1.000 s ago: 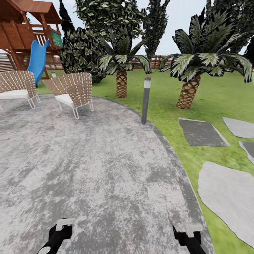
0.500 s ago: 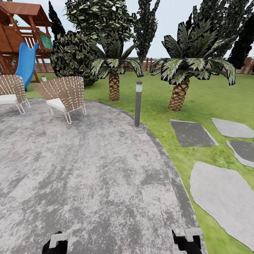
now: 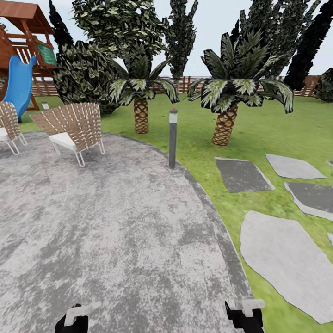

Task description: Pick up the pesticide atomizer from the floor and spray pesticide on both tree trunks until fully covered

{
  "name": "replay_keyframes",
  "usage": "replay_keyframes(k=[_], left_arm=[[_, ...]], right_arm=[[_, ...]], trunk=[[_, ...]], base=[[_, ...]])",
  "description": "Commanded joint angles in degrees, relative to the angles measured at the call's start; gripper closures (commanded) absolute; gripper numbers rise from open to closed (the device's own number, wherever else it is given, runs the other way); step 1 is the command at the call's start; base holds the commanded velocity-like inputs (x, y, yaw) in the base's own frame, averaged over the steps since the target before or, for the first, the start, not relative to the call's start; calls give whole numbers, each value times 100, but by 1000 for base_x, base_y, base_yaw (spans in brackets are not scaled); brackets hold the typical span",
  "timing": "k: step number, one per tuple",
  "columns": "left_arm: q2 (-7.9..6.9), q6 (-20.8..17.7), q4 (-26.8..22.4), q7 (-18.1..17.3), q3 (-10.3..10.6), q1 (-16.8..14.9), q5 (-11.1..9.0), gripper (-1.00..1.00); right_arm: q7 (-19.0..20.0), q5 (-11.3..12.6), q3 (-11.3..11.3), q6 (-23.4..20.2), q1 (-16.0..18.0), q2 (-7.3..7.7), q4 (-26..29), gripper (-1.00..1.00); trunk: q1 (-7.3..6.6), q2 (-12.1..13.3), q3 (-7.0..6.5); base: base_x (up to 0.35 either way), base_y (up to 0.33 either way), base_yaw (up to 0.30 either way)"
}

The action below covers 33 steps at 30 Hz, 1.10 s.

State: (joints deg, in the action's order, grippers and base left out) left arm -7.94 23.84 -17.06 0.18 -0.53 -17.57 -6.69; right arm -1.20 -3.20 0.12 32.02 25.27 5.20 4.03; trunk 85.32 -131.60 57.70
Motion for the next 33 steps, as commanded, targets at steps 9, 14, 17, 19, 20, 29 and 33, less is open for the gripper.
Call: replay_keyframes(k=[9, 14, 17, 19, 20, 29, 33], left_arm=[[8, 19, 7, -1, 14, -1, -42, 100], [12, 16, 1, -1, 9, -1, -43, 100], [12, 19, 9, -1, 9, -1, -43, 100], [12, 17, 4, -1, 9, -1, -43, 100], [12, 17, 3, 1, 9, -1, -43, 100], [37, 16, -7, 8, 7, -1, -43, 100], [44, 16, -8, 8, 1, -1, -43, 100]], right_arm=[[-13, -30, -4, 15, 4, -2, -8, -100], [-12, -24, -4, 15, 4, -2, -8, -100], [-12, -25, -4, 15, 4, -2, -8, -100], [-12, -23, -4, 15, 4, -2, -8, -100], [-12, -25, -4, 15, 4, -2, -8, -100], [-15, -23, -4, 15, 4, -2, -8, -100], [-18, -23, -5, 15, 4, -2, -8, -100]], trunk=[[-199, 361, -157], [-309, 561, -247], [-309, 561, -247], [-309, 561, -247], [-309, 561, -247], [-309, 561, -247], [-309, 561, -247]], base=[[0, 0, -267], [0, 0, -270], [0, 0, -270], [0, 0, -270], [0, 0, -270], [1, 0, -270], [114, -17, -270]])
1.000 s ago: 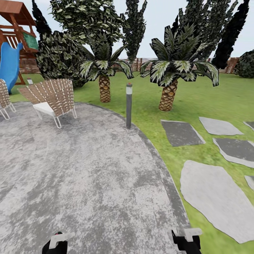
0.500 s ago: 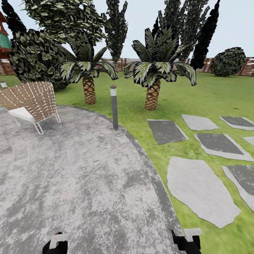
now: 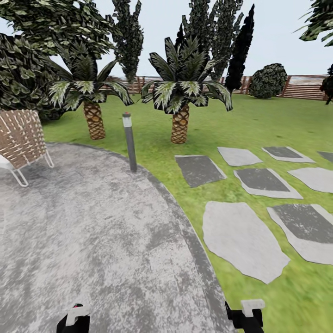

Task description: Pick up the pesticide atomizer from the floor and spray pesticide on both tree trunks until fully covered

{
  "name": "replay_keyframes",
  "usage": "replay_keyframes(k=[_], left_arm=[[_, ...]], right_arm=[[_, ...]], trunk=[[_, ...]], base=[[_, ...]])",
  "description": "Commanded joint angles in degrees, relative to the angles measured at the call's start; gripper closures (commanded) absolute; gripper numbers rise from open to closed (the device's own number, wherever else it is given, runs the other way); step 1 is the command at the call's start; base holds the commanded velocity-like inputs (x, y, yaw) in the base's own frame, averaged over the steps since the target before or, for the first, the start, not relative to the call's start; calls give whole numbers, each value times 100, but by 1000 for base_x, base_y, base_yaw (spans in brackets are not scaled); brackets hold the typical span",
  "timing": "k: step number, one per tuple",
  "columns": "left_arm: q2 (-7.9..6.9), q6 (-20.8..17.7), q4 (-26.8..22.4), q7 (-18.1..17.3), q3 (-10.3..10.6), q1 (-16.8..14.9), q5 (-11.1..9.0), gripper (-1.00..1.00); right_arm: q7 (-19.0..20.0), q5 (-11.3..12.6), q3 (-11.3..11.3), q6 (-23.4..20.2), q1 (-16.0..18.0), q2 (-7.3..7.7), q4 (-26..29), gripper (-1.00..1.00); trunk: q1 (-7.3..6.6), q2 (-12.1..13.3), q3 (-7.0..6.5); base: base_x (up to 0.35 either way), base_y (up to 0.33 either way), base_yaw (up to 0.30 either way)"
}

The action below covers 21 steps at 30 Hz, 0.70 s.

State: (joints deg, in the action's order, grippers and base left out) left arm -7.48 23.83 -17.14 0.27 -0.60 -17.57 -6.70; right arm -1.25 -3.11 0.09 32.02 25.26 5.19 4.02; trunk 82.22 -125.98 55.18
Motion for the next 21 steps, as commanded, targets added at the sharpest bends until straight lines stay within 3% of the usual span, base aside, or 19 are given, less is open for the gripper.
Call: replay_keyframes(k=[1, 21], left_arm=[[1, 17, 0, -1, 8, -1, -42, 100], [-8, 0, 0, 8, -1, -1, -46, 100]], right_arm=[[-14, -32, -3, 15, 5, 0, -6, -100], [-20, -32, -9, 15, 5, 0, -6, -100]], trunk=[[1, -2, 5], [1, -2, 5]], base=[[250, -68, -270], [298, -105, -276]])
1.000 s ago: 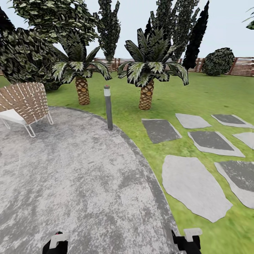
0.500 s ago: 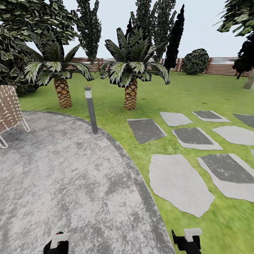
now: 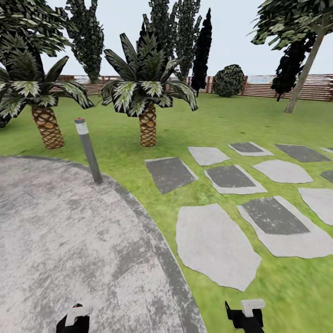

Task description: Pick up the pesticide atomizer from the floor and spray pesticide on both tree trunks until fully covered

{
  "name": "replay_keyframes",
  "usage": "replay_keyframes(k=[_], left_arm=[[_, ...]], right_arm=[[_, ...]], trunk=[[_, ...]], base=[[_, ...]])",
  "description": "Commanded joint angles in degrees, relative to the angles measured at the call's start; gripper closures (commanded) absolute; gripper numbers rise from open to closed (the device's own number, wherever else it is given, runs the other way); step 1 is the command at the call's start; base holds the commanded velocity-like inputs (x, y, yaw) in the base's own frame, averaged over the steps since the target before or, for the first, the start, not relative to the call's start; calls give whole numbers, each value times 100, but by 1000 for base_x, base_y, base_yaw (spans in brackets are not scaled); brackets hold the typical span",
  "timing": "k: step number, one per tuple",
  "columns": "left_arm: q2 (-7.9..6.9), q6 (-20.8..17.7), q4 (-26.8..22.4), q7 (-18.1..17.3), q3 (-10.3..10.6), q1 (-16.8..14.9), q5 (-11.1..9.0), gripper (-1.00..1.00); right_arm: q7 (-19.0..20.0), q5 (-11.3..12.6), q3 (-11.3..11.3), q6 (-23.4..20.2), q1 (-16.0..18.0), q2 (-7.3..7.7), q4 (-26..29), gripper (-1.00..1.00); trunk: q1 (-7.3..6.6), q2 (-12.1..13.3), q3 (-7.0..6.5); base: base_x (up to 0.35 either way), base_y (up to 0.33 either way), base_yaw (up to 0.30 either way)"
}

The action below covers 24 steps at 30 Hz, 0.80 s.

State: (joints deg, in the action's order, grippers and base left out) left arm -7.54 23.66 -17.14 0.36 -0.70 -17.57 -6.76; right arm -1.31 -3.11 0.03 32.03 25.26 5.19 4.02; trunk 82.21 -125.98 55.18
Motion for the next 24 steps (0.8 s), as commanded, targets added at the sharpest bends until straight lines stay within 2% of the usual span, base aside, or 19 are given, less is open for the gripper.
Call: replay_keyframes(k=[1, 22, 24], left_arm=[[-1, 16, 0, 3, 8, -1, -39, 100], [-8, 24, 9, 5, 14, -1, -53, 100], [-10, 26, 9, 0, -39, -1, -54, 100]], right_arm=[[-13, -32, -3, 14, 5, 0, -6, -100], [-18, -32, -3, 14, 5, 0, -6, -100], [-18, -32, -3, 14, 5, 0, -6, -100]], trunk=[[2, -2, 5], [2, -2, 5], [2, -2, 5]], base=[[301, -113, -283], [301, -113, -283], [301, -112, -283]])
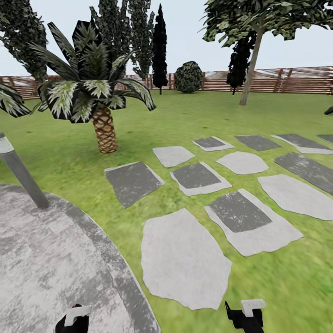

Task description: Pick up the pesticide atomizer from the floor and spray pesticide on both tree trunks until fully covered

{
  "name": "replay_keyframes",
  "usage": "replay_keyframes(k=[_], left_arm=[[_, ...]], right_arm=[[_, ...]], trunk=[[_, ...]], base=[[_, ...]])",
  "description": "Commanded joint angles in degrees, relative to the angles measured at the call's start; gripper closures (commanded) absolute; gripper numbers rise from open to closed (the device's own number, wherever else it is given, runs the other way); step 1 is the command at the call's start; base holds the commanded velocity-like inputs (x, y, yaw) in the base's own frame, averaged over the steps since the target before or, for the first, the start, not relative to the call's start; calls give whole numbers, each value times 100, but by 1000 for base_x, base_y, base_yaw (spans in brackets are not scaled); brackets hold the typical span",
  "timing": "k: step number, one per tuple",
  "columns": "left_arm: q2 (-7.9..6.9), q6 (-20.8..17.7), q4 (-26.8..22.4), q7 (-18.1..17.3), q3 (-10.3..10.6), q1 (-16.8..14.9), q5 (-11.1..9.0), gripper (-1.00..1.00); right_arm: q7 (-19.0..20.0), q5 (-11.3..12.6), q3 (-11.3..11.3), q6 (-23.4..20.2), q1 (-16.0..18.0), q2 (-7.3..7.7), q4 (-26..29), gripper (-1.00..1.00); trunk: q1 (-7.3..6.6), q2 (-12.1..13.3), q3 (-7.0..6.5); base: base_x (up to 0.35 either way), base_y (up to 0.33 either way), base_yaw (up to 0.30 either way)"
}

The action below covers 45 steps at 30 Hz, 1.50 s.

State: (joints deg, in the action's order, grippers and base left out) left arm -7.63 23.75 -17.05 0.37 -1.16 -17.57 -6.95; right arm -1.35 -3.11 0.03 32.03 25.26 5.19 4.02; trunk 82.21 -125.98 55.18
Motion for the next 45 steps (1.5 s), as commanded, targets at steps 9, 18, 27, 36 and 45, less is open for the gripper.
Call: replay_keyframes(k=[9, 18, 27, 36, 45], left_arm=[[1, 22, 0, -2, -24, -1, -35, 100], [7, 15, 0, -2, -28, -1, -35, 100], [-1, 15, 0, -2, -26, -1, -38, 100], [7, 15, 0, -2, -25, -1, -35, 100], [16, 15, 0, -2, -25, -1, -38, 100]], right_arm=[[-14, -32, -3, 14, 5, 0, -6, -100], [-14, -32, -3, 14, 5, 0, 1, -100], [-23, -32, -3, 14, 5, 0, 2, -100], [-12, -40, -3, 11, 5, 8, 2, -100], [-22, -40, -3, 6, 5, 7, 2, -100]], trunk=[[2, -2, 5], [2, -2, 5], [2, -2, 5], [2, -2, 5], [2, -2, 5]], base=[[301, -113, -283], [301, -112, -283], [301, -112, -283], [301, -112, -51], [302, -111, 0]])
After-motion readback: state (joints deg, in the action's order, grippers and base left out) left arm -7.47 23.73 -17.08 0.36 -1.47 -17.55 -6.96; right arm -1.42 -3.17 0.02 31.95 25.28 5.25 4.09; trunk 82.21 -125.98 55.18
